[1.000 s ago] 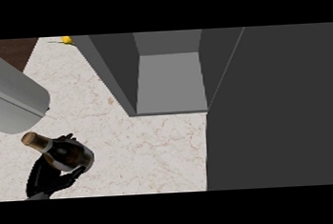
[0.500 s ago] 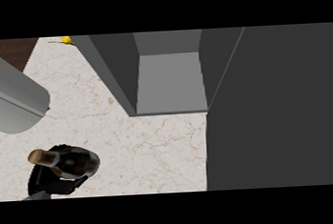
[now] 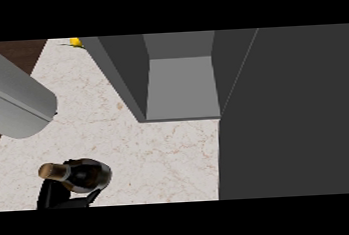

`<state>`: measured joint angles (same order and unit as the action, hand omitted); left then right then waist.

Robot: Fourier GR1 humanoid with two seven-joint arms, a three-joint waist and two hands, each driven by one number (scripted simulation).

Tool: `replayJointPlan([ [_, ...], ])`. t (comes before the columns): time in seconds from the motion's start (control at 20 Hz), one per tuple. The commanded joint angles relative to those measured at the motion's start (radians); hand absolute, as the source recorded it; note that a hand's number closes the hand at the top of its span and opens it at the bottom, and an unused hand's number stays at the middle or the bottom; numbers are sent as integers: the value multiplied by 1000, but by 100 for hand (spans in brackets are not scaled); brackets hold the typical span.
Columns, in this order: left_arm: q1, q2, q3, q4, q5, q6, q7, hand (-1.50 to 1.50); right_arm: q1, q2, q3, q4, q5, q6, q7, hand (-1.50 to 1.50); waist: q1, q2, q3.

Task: Pick up the wine, place it into the cabinet and close the cabinet

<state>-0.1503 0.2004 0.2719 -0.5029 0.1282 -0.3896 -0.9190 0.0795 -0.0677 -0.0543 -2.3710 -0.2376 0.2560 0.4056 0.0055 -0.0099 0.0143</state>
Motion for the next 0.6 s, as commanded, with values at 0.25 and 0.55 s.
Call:
replayJointPlan([
  [0.25, 174, -114, -95, -202, 14, -95, -37, 150, -10, -3, -7, 41, 13, 12, -26, -150, 5, 7, -13],
  [0.55, 256, -182, -176, -485, 55, -65, 104, 150, -6, 21, 2, 73, 31, 12, -74, -150, 7, 6, -12],
])
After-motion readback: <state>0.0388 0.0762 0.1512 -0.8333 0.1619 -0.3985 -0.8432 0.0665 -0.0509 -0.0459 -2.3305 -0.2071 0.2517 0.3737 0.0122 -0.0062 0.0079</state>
